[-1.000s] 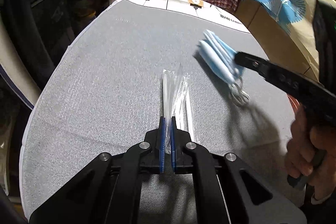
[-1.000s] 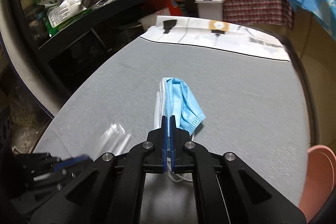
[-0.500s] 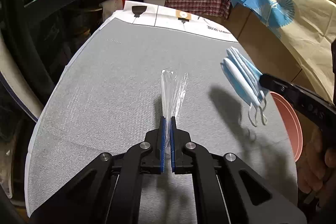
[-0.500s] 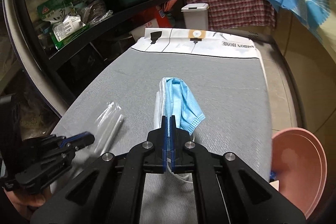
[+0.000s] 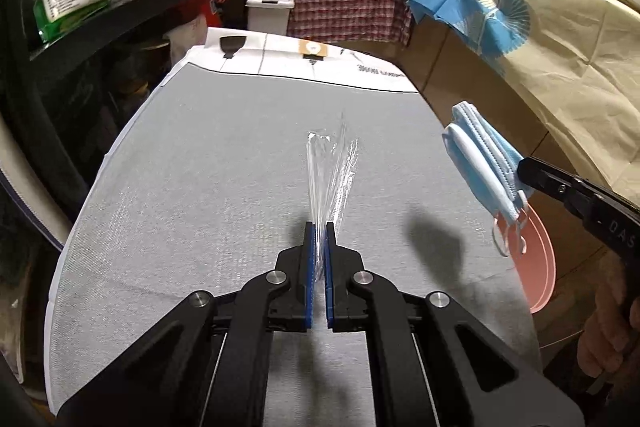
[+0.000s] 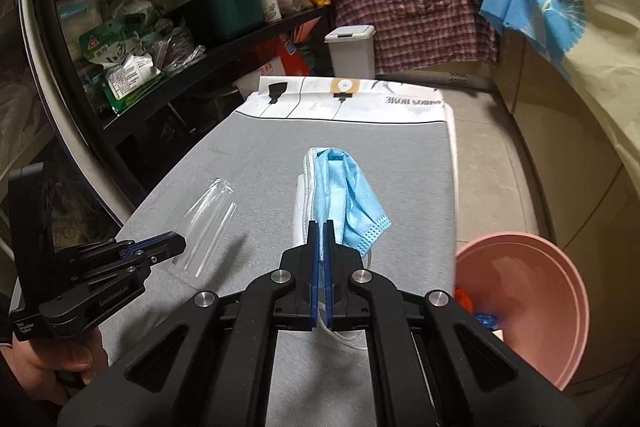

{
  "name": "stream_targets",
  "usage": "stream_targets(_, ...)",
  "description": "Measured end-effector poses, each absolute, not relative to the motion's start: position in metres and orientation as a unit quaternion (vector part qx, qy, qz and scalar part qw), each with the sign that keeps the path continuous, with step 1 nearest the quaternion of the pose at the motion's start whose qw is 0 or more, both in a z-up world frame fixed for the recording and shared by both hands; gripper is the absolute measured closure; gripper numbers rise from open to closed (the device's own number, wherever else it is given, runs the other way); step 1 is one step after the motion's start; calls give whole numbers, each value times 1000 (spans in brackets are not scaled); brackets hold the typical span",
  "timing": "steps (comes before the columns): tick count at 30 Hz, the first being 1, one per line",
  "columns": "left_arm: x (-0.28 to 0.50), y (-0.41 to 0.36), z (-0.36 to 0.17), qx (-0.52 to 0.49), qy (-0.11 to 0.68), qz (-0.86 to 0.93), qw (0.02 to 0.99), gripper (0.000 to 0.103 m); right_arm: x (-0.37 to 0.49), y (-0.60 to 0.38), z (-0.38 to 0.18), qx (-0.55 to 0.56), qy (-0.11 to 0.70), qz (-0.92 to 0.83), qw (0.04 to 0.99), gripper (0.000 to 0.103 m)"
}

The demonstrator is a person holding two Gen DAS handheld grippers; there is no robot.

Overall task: Collect trash
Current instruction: 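Carry the wrapper with the left gripper while the right gripper carries the mask to the bin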

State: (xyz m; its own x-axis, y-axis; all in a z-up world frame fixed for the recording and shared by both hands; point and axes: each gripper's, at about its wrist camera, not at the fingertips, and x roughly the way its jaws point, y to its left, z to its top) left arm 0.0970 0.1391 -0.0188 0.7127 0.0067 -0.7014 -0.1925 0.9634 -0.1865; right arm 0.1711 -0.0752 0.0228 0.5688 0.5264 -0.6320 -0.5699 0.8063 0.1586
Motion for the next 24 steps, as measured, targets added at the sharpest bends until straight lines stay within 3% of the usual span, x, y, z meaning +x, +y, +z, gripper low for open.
stream_targets(13, 103, 110, -6, -112, 362, 27, 925, 99, 162, -136, 54, -28, 318, 278, 906, 101)
stream_targets(24, 116, 82, -3, -101, 362, 4, 927, 99, 172, -186, 48, -8, 313, 228, 922, 101)
